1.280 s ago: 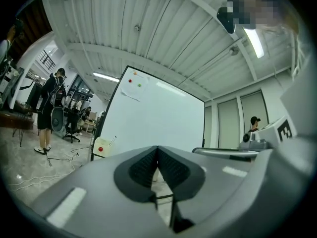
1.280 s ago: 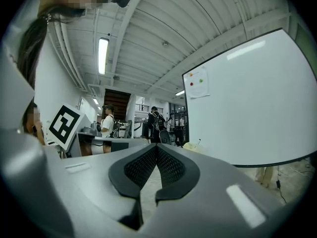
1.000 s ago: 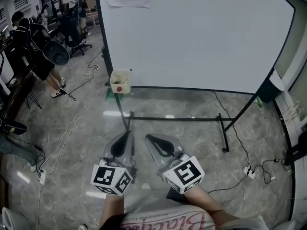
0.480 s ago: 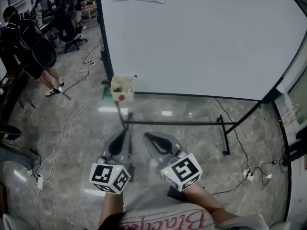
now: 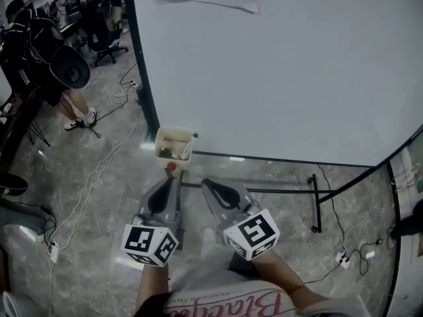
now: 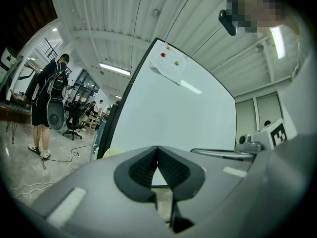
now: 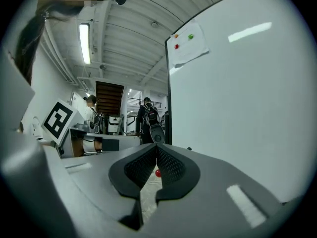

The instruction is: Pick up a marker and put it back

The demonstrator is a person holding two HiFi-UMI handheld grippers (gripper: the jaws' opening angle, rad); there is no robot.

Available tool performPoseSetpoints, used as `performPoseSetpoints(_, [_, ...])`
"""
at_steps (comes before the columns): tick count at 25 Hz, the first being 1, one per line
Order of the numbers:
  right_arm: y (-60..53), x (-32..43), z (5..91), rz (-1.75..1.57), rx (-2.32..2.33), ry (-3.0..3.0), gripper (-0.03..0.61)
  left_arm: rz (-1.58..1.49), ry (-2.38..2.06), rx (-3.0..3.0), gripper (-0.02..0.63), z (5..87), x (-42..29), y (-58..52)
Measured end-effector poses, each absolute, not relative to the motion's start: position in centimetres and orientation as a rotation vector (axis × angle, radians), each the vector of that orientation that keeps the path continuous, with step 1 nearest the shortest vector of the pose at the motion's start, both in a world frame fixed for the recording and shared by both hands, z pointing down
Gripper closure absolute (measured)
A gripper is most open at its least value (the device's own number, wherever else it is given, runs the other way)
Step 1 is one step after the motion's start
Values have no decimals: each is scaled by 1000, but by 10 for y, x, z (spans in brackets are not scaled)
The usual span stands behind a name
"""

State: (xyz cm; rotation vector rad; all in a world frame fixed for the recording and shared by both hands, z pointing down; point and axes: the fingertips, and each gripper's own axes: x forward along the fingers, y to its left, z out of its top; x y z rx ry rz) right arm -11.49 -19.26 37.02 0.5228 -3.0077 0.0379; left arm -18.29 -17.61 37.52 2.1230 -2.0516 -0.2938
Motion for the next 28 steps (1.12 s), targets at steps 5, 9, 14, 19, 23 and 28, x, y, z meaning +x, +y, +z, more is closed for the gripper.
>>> performPoseSetpoints(5, [-237,-144,384,90,431,-2993,540,-278,-2078,2094,615,375,-205,-219])
performPoseSetpoints(9, [-267,-163,401,191,392,-2980,472,-263,-2098,2084,615,374,-220,-241])
performPoseSetpoints(14, [-285,-184,423,307,357,-2936,428,-265,-2104,2066,614,375,-237,-258])
performPoseSetpoints(19, [-293,-202,433,373,336,-2938,428,-267,-2089,2056,614,376,-250,-270])
performPoseSetpoints(23, [-293,-208,431,375,346,-2953,479,-264,-2082,2056,615,374,-258,-272])
performPoseSetpoints(28, [-286,-210,422,384,325,-2971,510,-260,-2063,2073,614,374,-264,-269])
